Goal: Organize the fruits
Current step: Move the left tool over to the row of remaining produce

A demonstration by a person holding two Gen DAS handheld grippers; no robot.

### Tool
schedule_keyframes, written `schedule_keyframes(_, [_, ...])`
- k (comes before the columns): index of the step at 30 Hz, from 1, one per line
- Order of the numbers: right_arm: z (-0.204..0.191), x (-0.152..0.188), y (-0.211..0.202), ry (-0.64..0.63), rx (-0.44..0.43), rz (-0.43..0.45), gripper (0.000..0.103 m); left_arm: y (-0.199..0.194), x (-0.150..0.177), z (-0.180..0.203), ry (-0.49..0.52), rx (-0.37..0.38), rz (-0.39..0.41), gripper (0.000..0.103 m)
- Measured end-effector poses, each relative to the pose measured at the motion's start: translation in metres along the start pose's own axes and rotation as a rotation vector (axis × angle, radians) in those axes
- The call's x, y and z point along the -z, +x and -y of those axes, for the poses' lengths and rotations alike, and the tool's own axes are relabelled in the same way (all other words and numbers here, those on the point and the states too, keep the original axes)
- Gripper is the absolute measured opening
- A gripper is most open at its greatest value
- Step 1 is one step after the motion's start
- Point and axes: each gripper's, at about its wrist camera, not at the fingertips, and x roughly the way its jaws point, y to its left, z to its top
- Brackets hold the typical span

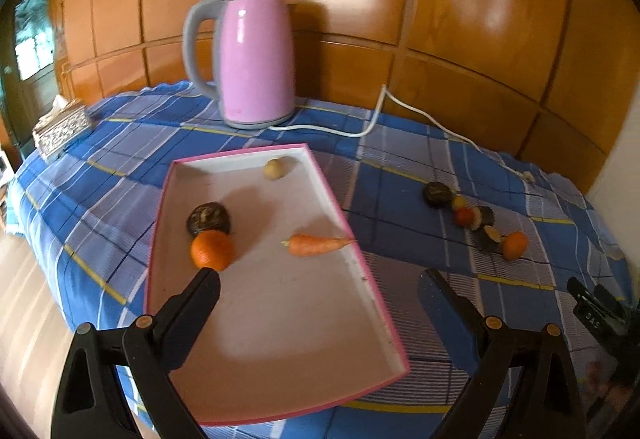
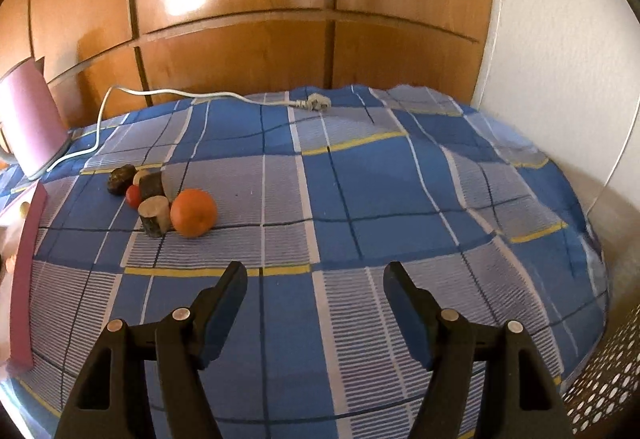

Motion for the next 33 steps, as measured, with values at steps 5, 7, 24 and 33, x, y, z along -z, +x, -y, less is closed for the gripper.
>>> schedule_keyframes(5, [-0.006, -0.003, -0.006, -0.056, 0.010, 0.045, 0.072, 0.004, -0.005, 0.017, 0.033, 0.023, -0.009, 0.100])
schedule_keyframes(7, [-0.004, -0.004, -0.003, -0.049, 0.006, 0.039, 0.072, 0.006, -0.007, 0.025, 0.054, 0.034, -0.009, 0.100])
schedule_keyframes(24, [0.045, 0.000, 0.022, 0.103, 0.044, -0.056, 0.072, 0.039, -0.017, 0.092, 0.212, 0.135, -0.056, 0.092])
schedule_keyframes(33, [0.035, -0.001, 0.025, 0.067, 0.006, -0.054, 0.072, 0.078, -0.041, 0.103, 0.192, 0.193, -0.124, 0.065])
